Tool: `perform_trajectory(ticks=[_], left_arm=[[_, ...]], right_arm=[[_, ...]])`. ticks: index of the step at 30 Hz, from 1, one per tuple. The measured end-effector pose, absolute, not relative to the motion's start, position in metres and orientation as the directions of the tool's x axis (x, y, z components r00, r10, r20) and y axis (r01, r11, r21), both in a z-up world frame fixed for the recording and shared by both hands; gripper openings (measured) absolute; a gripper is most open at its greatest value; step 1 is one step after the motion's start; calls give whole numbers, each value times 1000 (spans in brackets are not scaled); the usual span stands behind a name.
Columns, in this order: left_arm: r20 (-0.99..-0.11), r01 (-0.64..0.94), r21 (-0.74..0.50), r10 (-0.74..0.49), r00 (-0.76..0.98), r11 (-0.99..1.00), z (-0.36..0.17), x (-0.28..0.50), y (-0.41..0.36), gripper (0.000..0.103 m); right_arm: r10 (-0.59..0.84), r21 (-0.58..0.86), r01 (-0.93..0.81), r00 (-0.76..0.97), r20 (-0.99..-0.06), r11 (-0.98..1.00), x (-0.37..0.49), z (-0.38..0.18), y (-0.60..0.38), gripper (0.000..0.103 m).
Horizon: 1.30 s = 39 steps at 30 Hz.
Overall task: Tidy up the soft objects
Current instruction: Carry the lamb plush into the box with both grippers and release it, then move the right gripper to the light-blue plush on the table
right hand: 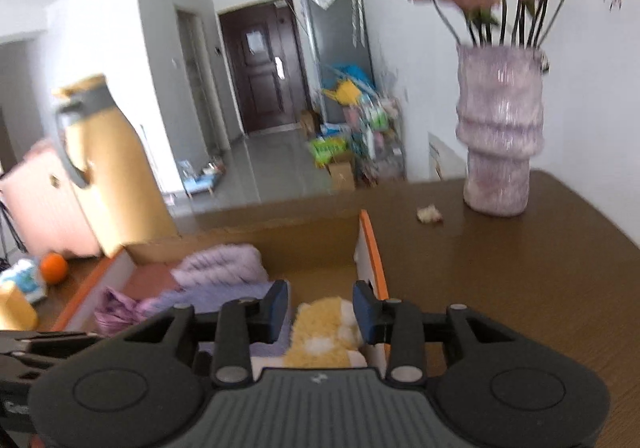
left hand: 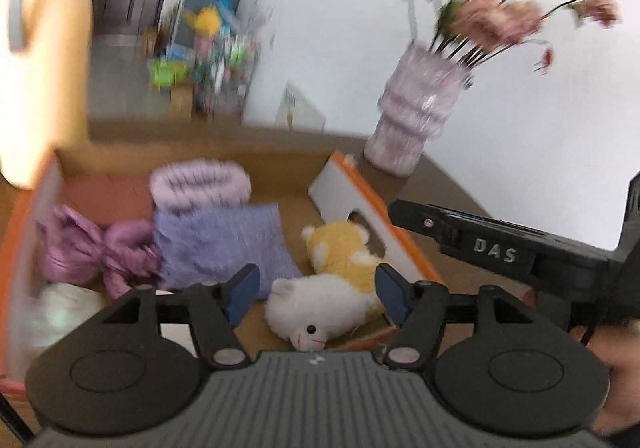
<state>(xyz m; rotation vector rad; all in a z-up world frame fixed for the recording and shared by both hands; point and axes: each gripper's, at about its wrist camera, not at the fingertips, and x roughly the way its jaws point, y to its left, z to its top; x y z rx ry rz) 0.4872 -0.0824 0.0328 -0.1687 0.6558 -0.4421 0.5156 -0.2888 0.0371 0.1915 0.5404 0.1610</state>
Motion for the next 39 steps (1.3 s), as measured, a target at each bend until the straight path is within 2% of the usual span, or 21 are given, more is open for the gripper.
perform_trajectory(ticks=[5, 7, 10, 16, 20, 25, 31, 36, 39], left_arm=[[-415, 301, -124, -325, 850, 946, 67, 399, -54, 81], [-383, 278, -76, -286, 878, 958, 71, 362, -42, 82], [-368, 230, -48, -231, 900, 972, 64, 315, -29, 86], [-422, 154, -30, -152, 894, 988, 34, 256, -13, 87], [-459, 125, -79, -147, 876, 989, 21, 237, 3, 87], [-483, 85, -61, -104, 869, 995, 14, 226, 4, 89], [-516, 121, -84, -147, 844, 989, -1, 225, -12, 90], [-560, 183, -101, -207, 802, 978, -14, 226, -28, 90], [-576, 225, -157, -274, 770, 962, -22, 228, -36, 90]], right_arm=[[269, 216, -196, 879, -394, 957, 450, 69, -299, 55], [301, 196, -243, 881, -366, 950, 414, 75, -302, 67], [382, 167, -345, 863, -331, 924, 352, 73, -304, 75], [437, 113, -426, 826, -355, 898, 260, 37, -281, 76], [452, 130, -437, 808, -379, 890, 227, 11, -261, 76], [457, 107, -452, 803, -383, 885, 204, -12, -237, 81], [439, 64, -462, 779, -448, 885, 206, -28, -219, 80], [364, 142, -338, 809, -462, 930, 224, -35, -233, 79], [365, 192, -311, 807, -464, 931, 233, -37, -245, 77]])
